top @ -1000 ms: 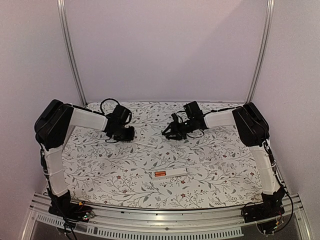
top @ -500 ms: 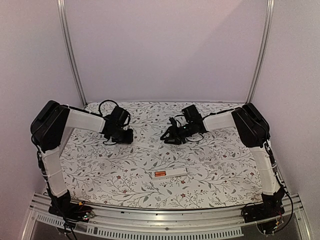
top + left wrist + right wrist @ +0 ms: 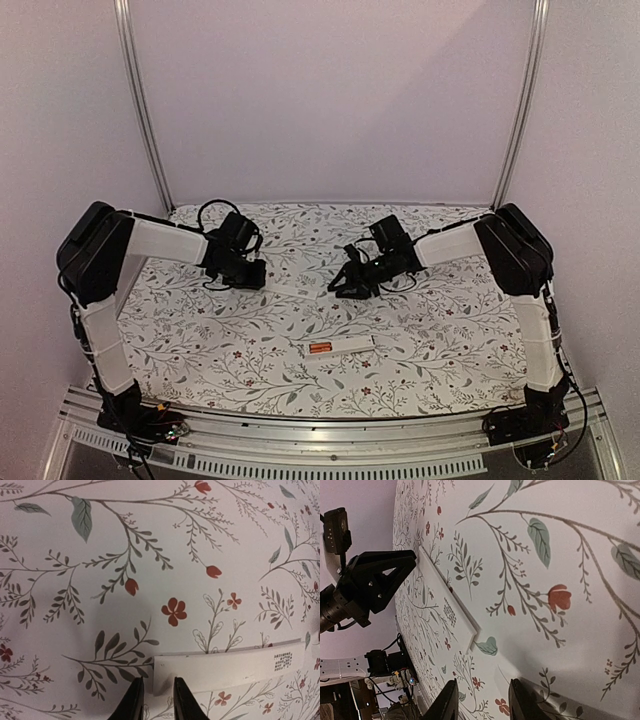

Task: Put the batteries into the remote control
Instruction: Pick up the battery cover at the center of the board.

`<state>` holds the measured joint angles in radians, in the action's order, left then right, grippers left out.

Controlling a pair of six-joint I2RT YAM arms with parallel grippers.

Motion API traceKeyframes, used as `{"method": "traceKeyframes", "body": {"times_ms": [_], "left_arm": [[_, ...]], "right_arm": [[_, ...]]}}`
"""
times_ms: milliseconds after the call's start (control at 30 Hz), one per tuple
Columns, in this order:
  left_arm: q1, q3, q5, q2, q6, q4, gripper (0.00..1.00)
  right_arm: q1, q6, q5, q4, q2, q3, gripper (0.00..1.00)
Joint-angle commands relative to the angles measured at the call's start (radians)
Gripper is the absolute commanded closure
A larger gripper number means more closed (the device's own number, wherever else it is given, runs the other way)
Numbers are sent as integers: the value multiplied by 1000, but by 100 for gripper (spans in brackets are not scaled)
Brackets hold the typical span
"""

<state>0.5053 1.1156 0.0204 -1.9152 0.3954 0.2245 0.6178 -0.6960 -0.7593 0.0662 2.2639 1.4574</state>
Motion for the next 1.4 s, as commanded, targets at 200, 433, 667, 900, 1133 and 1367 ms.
{"method": "traceKeyframes", "body": {"times_ms": [200,433,667,900,1133,1367], "left_arm": [[34,15,-13,-65,-31,29,83],[45,1,-13,-67,-20,21,85],[59,-9,-13,-62,-12,13,85],[61,-30,-65,-62,-6,-14,86],[61,-43,-75,-64,-4,-27,86],[59,-55,-96,-47,0,-50,83]], "right_arm": [[40,-64,-5,-53,25,20,70],[49,-125,-7,-110,64,29,71],[58,-160,40,-113,92,38,74],[62,-207,-3,-249,111,17,81],[50,-312,-55,-548,38,-103,92],[27,-446,-69,-808,38,-171,100]]}}
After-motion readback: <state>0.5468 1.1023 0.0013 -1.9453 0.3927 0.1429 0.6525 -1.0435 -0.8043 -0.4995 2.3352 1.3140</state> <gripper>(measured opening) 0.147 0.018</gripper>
